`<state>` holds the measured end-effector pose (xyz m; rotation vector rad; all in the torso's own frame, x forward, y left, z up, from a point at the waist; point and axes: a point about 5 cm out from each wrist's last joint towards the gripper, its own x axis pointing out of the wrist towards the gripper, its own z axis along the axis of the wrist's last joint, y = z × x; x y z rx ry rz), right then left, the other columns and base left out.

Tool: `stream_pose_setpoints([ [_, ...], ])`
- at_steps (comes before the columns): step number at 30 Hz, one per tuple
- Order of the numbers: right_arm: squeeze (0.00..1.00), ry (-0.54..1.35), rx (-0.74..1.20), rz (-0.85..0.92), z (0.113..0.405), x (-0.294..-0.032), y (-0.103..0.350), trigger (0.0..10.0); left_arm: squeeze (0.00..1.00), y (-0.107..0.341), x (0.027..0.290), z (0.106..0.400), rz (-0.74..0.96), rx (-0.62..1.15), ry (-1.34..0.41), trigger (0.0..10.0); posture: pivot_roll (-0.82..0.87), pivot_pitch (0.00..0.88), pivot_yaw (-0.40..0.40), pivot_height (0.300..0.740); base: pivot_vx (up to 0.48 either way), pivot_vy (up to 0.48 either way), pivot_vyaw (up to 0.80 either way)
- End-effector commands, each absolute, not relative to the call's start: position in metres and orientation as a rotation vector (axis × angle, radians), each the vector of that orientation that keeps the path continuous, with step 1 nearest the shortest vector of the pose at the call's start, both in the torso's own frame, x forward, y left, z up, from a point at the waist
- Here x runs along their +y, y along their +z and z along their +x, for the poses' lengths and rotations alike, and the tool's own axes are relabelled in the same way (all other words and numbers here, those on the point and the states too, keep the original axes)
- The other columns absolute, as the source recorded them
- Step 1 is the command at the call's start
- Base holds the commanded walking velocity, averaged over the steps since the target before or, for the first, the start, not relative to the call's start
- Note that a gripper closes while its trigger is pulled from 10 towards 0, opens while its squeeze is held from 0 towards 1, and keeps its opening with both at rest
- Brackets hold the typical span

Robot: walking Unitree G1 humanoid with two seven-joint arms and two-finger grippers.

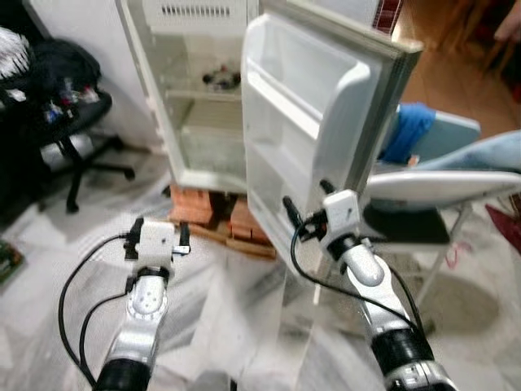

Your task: Restocking fridge

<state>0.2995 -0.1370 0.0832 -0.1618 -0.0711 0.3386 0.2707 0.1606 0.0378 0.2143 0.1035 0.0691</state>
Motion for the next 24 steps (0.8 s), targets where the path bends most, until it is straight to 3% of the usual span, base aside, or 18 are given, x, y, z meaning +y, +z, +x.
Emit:
stream_pose_setpoints([
  [1, 0.00, 0.309, -0.102, -0.161, 0.302, -0.140, 0.090, 10.0, 0.00, 0.040, 0.162, 0.274, 0.222, 0.100, 0.070, 10.0, 0.05, 0.000, 0.045, 0.740, 0.281, 0.000, 0.00],
  [17, 0.00, 0.187, -0.028, -0.188, 0.266, -0.173, 0.068, 10.0, 0.00, 0.031, 0.160, 0.266, 0.216, 0.152, 0.031, 10.0, 0.05, 0.000, 0.040, 0.740, 0.018, 0.000, 0.00],
  [24, 0.00, 0.114, -0.075, -0.165, 0.296, -0.181, 0.089, 10.0, 0.00, 0.018, 0.162, 0.261, 0.225, 0.259, 0.015, 10.0, 0.05, 0.000, 0.059, 0.740, 0.000, 0.000, 0.00],
])
